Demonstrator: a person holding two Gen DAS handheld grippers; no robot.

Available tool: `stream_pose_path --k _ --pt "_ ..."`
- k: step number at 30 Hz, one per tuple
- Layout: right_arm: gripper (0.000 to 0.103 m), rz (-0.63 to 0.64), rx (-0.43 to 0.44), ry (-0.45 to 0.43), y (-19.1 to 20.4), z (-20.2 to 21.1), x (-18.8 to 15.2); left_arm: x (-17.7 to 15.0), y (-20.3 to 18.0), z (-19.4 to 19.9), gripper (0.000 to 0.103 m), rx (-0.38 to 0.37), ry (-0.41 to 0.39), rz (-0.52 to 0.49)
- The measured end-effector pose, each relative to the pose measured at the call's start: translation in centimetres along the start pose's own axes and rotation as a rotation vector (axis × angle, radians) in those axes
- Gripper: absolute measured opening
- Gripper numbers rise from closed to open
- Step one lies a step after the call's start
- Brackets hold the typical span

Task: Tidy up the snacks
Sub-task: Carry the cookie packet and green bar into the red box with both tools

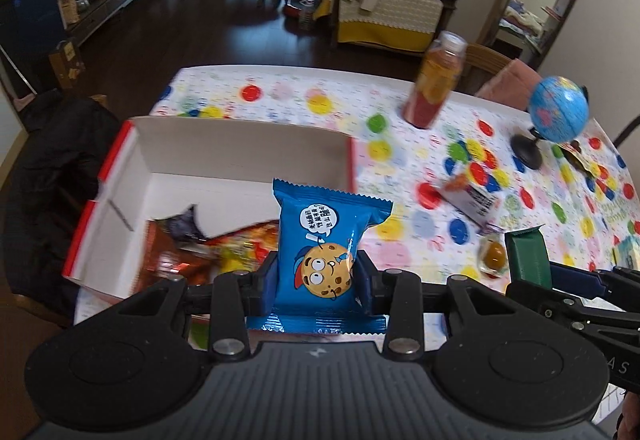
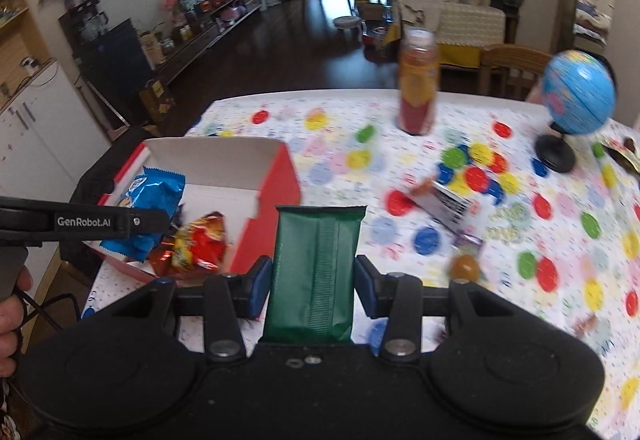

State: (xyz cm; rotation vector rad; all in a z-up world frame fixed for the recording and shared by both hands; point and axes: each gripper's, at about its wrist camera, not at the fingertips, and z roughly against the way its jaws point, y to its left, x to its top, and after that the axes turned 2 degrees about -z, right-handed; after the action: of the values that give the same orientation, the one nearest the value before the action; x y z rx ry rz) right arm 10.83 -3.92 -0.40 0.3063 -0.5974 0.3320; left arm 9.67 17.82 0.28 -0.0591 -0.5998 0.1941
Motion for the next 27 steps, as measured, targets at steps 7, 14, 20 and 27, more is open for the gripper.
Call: stream_pose_path --k 7,14,20,27 --pt "0.042 0.04 0.022 0.026 4.5 -3.1 1.3 0.6 5.7 -0.5 0.038 0.038 0.003 0.035" --pt "0.042 0.064 0.023 0.068 8.1 -7.1 2.0 1.1 10.9 -2.5 0.038 0.077 0.04 0.068" --pt "0.042 0.066 0.004 0.086 10.0 -11.2 3.5 2.3 13.6 -4.8 0.038 0.093 0.061 0.065" --pt "0.042 0.074 -0.035 0.106 11.1 -15.9 5.1 4.4 14.2 -8.6 0.038 0.076 0.084 0.014"
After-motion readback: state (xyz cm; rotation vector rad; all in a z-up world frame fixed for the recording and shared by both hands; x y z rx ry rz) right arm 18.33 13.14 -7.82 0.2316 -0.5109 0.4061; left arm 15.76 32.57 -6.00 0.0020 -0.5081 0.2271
